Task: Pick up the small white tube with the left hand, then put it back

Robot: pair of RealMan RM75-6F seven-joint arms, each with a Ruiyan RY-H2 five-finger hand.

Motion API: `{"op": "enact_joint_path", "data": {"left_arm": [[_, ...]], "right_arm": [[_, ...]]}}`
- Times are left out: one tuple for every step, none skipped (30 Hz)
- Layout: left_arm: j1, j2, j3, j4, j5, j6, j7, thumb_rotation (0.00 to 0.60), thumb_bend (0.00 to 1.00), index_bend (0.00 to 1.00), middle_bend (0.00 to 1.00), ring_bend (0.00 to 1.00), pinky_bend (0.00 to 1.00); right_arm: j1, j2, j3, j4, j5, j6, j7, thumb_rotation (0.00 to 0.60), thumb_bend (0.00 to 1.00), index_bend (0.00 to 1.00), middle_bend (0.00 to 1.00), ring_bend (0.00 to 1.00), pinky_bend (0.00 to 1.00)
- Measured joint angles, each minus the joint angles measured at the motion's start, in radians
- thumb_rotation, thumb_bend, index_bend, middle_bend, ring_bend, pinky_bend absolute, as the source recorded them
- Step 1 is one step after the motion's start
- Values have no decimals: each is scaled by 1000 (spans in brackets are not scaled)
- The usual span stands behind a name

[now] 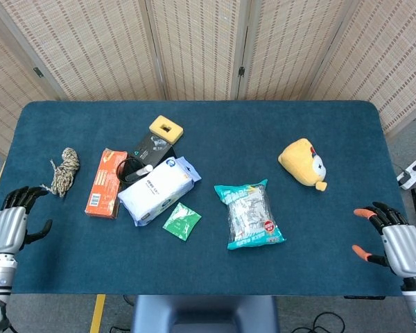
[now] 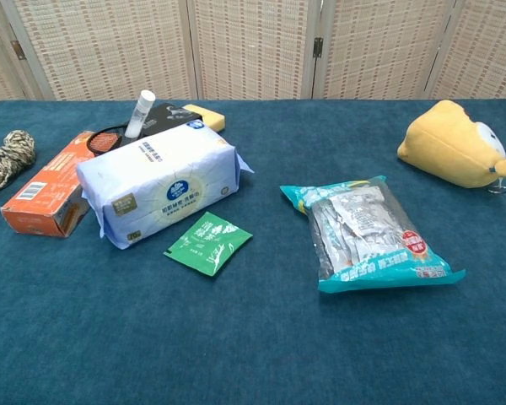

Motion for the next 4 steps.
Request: {"op": "enact_joint_path", "data": {"left_arm": [[17,1,10,-11,22,30,8,600,395,270,219,123,121],[29,0,17,-17,38,52,14,600,396,270,218,123,120],[40,-2,23,-21,54,73,21,600,396,271,218,123,120],[55,-6,30,-25,73,101,30,600,396,271,218,123,120]], "right_arm": [[0,-2,1,-2,3,0,-7,600,63,277,260,148,206],[0,-5,3,-3,6,1,-15,600,63,277,258,148,206],[0,-10,5,-5,11,1,-24,600,62,277,256,148,206],[1,-14,6,-7,14,-1,-27,600,62,277,256,148,206]]}}
